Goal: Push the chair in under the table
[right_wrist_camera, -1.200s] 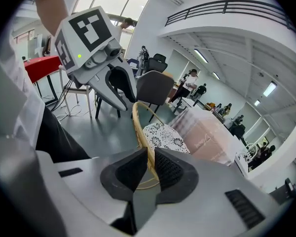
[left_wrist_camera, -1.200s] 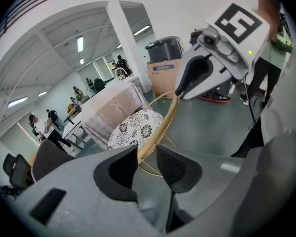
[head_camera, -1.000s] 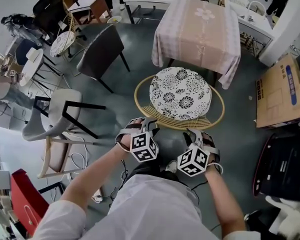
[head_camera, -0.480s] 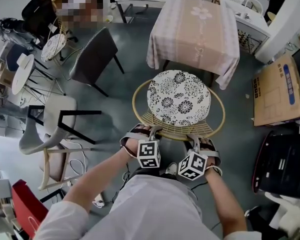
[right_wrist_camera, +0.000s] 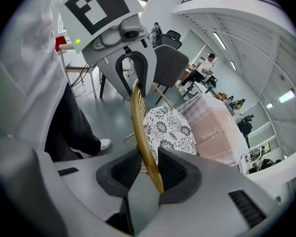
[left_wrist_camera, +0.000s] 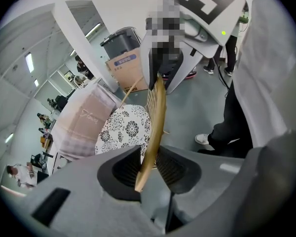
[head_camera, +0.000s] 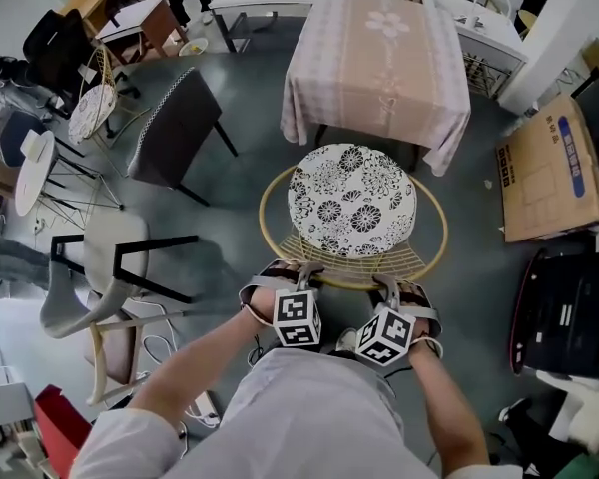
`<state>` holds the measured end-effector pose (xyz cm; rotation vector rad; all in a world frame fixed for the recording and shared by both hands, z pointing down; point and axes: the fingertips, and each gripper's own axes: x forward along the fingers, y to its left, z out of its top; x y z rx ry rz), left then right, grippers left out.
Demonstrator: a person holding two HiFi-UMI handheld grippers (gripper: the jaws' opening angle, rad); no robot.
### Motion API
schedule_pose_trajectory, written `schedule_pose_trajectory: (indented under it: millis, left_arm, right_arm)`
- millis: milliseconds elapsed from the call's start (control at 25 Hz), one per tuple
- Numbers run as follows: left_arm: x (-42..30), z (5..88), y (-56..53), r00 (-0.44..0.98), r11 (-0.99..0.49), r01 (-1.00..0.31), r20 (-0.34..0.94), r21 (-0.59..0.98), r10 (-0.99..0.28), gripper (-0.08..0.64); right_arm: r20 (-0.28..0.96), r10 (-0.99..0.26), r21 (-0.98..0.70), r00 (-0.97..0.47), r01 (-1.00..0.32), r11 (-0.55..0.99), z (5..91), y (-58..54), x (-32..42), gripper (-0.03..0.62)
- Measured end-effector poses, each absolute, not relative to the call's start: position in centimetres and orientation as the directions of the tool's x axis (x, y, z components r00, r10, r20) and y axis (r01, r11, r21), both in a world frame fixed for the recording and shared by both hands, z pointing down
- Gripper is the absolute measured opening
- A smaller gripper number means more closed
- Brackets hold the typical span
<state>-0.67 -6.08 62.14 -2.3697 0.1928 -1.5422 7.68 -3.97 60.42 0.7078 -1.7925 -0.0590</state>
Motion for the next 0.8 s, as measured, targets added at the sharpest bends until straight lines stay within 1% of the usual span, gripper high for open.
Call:
schedule_pose_trajectory:
  millis: [400,800]
  left_arm:
    - [-1.2,62.4,-10.6,0.408,-0.935,0.09,0.869,-0.342,-0.279,0.101]
    - [-1.4,62.5,-12.9,0.415,-0.94,0.092,0.87,-0.329,-0.265,0.102]
  right_arm:
    - [0.854,-0.507,0.376,-0.115,-0.536,0.756,60.6,-7.9,7.4,0.101]
    - [0.864,-0.498,0.372,-0.079,-0.566,0.735,60.6,-9.9,7.2,0.103]
